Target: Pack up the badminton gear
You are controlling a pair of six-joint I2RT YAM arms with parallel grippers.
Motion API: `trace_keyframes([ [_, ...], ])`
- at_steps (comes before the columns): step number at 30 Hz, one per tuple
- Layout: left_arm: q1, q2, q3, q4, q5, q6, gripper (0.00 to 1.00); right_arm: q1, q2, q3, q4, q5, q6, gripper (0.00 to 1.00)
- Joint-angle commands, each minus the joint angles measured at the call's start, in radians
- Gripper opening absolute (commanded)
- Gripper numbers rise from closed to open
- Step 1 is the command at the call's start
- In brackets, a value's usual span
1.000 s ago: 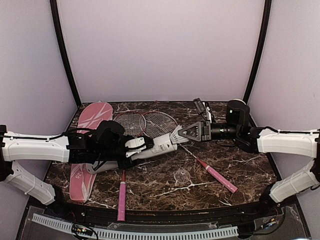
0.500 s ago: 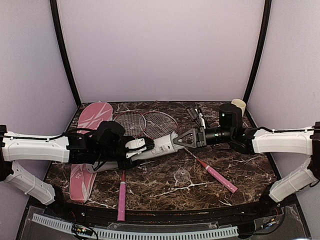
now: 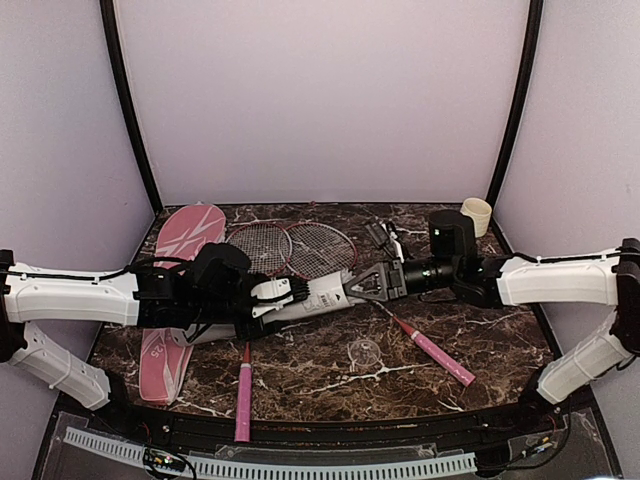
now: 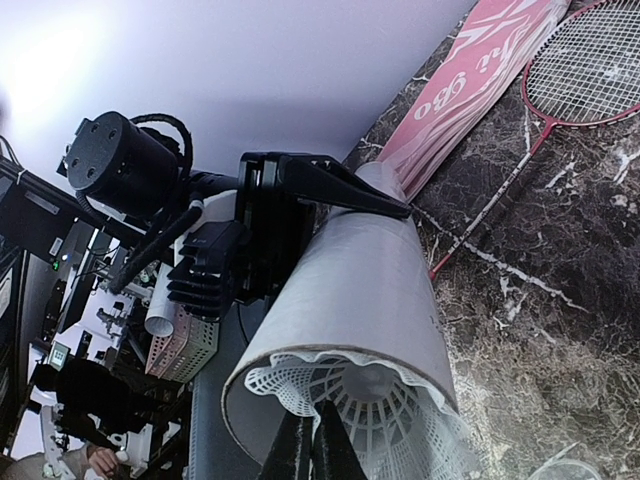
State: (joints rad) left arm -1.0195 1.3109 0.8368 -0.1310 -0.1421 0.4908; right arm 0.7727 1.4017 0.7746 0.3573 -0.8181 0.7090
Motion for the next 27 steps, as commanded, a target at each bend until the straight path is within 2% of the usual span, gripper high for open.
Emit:
trace_keyframes([
  [1,-0.007,-0.009,0.012,0.019,-0.008,0.007,0.63,0.018,0.031,0.033,-0.003,-0.023,-0.022,0.0],
  [27,-0.008,-0.007,0.01,0.019,-0.011,0.01,0.63,0.055,0.129,0.122,0.021,-0.035,-0.029,0.0],
])
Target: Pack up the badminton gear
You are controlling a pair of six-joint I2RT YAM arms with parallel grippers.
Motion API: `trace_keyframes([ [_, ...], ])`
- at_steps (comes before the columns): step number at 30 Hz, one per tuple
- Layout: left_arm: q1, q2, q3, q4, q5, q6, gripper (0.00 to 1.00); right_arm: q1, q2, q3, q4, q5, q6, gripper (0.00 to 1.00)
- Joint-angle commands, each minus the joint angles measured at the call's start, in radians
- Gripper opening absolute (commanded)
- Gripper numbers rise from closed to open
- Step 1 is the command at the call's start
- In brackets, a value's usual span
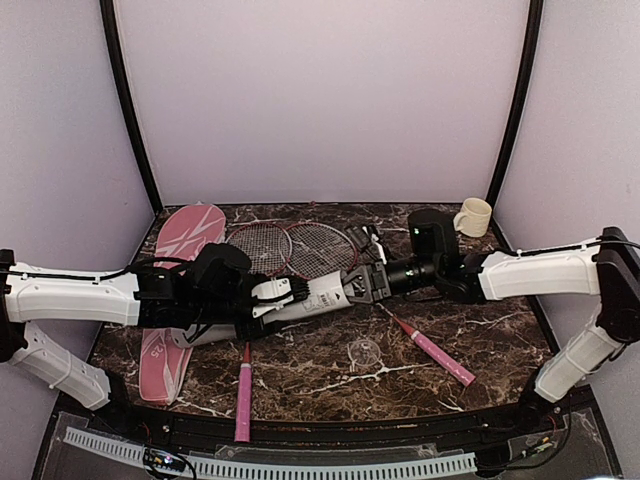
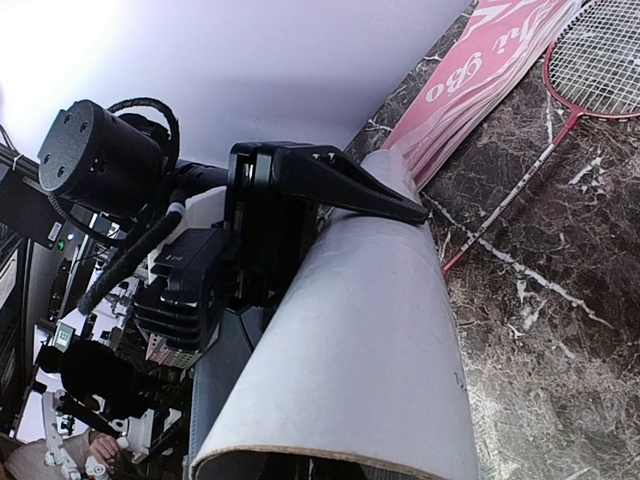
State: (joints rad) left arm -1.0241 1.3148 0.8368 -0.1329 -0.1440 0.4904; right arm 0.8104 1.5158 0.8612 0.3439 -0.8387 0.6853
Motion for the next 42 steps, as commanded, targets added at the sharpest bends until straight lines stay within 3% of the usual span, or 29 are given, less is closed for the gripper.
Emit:
trace_keyframes([
  [1,-0.004,-0.011,0.01,0.019,-0.01,0.01,0.63,0.019,0.018,0.036,0.035,-0.015,-0.005,0.0],
  [13,-0.005,-0.013,0.009,0.018,-0.015,0.011,0.63,0.017,-0.011,0.033,-0.005,0.013,-0.022,0.02],
  [18,-0.007,-0.03,0.001,0.026,-0.016,0.014,0.63,-0.019,-0.06,0.04,-0.108,0.037,-0.074,0.2],
  [22,-0.009,-0.036,-0.002,0.028,-0.023,0.018,0.63,-0.098,-0.144,0.008,-0.184,0.036,-0.104,0.41],
  [26,-0.01,-0.035,0.001,0.028,-0.026,0.017,0.63,-0.178,-0.236,0.0,-0.36,0.056,-0.215,0.55],
  [30,-0.011,-0.034,0.0,0.029,-0.024,0.017,0.63,-0.292,-0.312,-0.025,-0.49,0.211,-0.263,0.68],
  [33,-0.013,-0.03,0.004,0.026,-0.026,0.017,0.63,-0.368,-0.321,-0.025,-0.56,0.455,-0.241,0.78],
  [36,-0.014,-0.029,0.004,0.025,-0.026,0.019,0.63,-0.415,-0.269,-0.001,-0.627,0.7,-0.206,0.8],
  [42,-0.017,-0.043,0.002,0.024,-0.037,0.023,0.63,-0.537,-0.162,-0.031,-0.507,0.729,-0.178,0.79],
])
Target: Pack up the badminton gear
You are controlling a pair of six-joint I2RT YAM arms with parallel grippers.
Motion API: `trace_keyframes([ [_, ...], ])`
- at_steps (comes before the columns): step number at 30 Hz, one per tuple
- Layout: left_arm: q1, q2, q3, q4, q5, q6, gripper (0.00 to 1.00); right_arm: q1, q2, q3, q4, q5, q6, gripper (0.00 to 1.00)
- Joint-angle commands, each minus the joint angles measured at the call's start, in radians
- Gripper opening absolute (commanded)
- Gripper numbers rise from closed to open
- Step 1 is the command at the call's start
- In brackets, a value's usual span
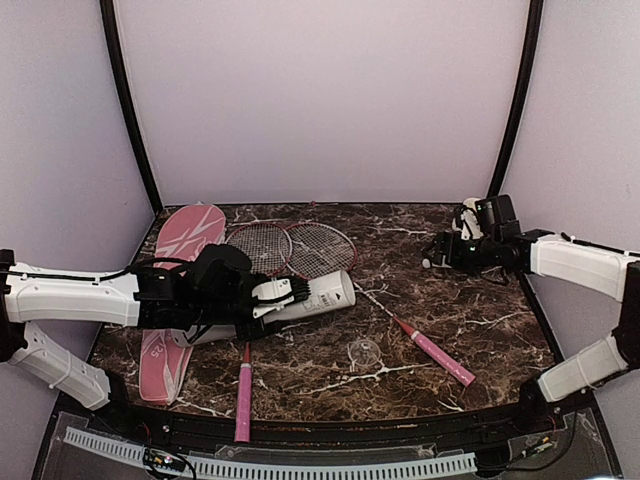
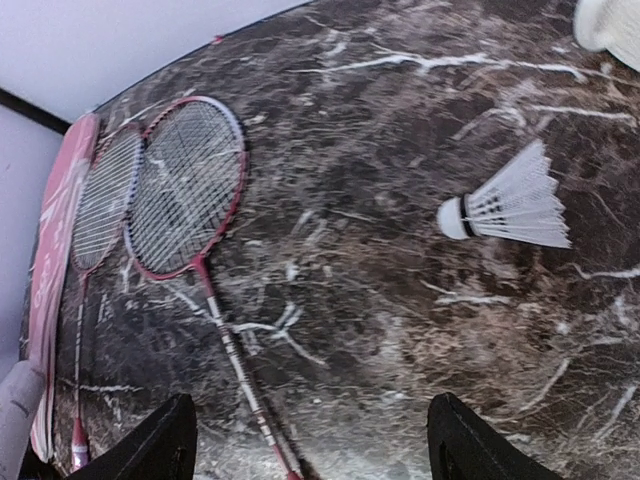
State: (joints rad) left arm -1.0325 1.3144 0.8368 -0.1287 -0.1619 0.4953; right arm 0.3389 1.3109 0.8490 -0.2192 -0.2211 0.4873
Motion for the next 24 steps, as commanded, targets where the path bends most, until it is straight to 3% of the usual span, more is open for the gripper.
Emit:
trace_keyframes([
  [1,-0.009,-0.044,0.001,0.019,-0.024,0.021,0.63,-0.086,0.063,-0.015,0.073,0.107,0.015,0.79],
  [6,-0.009,-0.059,0.002,0.017,-0.045,0.029,0.63,-0.182,0.194,0.031,0.13,0.094,-0.018,0.78],
  [11,-0.009,-0.077,0.002,0.017,-0.061,0.035,0.63,-0.249,0.36,0.123,0.144,0.049,-0.056,0.68],
  [17,-0.009,-0.088,-0.001,0.018,-0.068,0.037,0.63,-0.265,0.452,0.207,0.176,0.0,-0.117,0.64],
  [24,-0.009,-0.079,0.001,0.018,-0.064,0.038,0.63,-0.265,0.52,0.243,0.173,-0.082,-0.154,0.51],
])
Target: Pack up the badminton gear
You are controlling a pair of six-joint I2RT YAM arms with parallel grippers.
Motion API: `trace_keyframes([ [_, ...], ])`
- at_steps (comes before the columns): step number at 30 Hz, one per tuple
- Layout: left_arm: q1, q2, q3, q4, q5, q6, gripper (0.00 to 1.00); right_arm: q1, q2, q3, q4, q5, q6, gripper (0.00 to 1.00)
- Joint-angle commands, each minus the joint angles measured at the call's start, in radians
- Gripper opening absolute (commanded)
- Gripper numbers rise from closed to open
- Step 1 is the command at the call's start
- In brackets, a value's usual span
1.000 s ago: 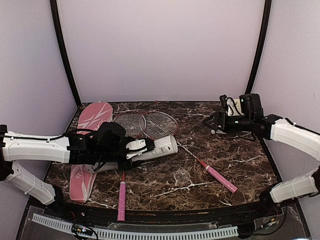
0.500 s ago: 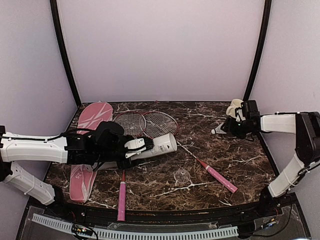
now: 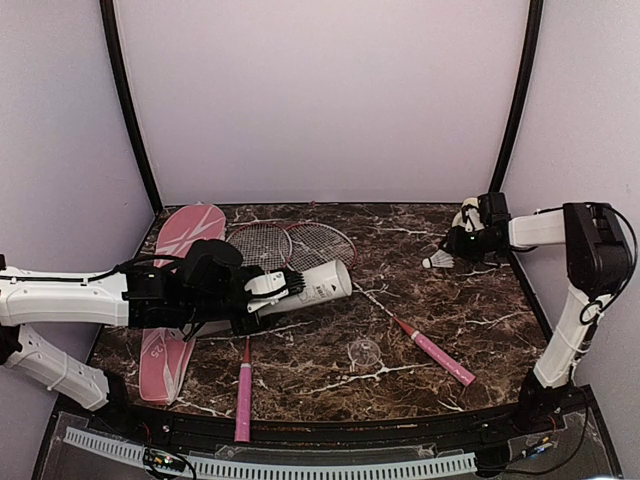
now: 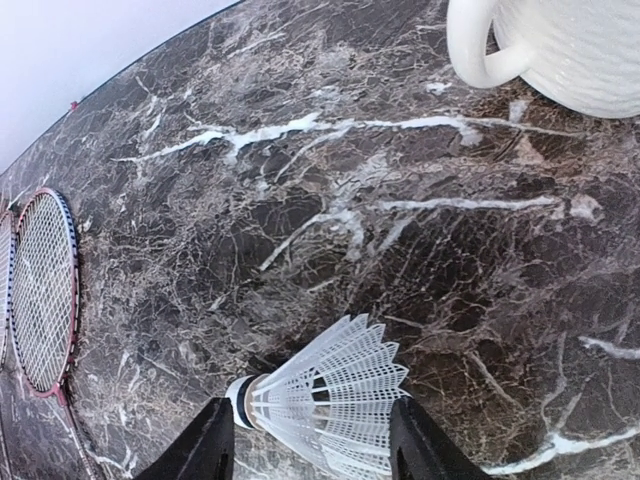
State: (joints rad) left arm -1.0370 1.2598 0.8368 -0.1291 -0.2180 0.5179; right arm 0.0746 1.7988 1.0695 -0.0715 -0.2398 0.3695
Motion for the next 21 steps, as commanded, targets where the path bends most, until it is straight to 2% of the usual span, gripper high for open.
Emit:
trace_keyframes([
  [1,-0.005,-0.024,-0.001,0.019,-0.007,0.015,0.63,0.0,0.035,0.02,0.019,-0.073,-0.033,0.49],
  [11,-0.006,-0.011,0.005,0.017,0.01,0.01,0.63,0.004,-0.058,-0.127,0.095,-0.139,0.019,0.23],
  [21,-0.006,-0.023,0.005,0.013,0.007,0.009,0.63,0.004,-0.049,-0.144,0.135,-0.139,0.043,0.03],
])
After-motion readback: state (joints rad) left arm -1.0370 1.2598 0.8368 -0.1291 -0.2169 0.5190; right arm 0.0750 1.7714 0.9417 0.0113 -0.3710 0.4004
